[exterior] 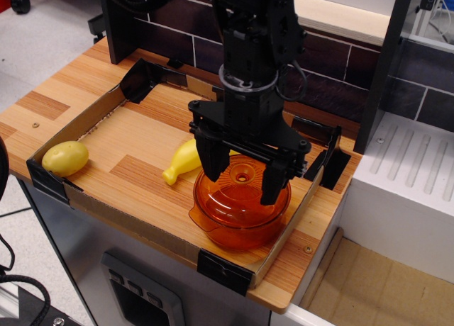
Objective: Take lid off pot
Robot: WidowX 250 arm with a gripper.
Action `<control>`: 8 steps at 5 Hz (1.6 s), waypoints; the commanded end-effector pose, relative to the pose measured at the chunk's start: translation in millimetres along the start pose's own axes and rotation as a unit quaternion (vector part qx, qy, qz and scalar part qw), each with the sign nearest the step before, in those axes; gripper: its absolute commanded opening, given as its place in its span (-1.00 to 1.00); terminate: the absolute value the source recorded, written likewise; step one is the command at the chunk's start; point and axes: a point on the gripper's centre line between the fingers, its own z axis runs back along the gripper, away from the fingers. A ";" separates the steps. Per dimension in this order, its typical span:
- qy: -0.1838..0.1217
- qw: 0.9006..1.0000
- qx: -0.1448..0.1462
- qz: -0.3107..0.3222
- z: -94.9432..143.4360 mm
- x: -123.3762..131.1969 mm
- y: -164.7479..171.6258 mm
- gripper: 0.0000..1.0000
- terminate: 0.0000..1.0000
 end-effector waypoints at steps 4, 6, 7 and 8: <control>-0.031 0.999 0.008 0.022 12.8 22.1 17.1 -1.00 -1.00; -0.051 0.998 -0.026 0.039 59.7 13.8 33.0 -1.00 -1.00; -0.080 0.994 -0.039 0.071 78.0 26.4 50.3 -1.00 -1.00; -0.087 0.991 -0.020 0.103 69.0 41.6 74.6 -1.00 -1.00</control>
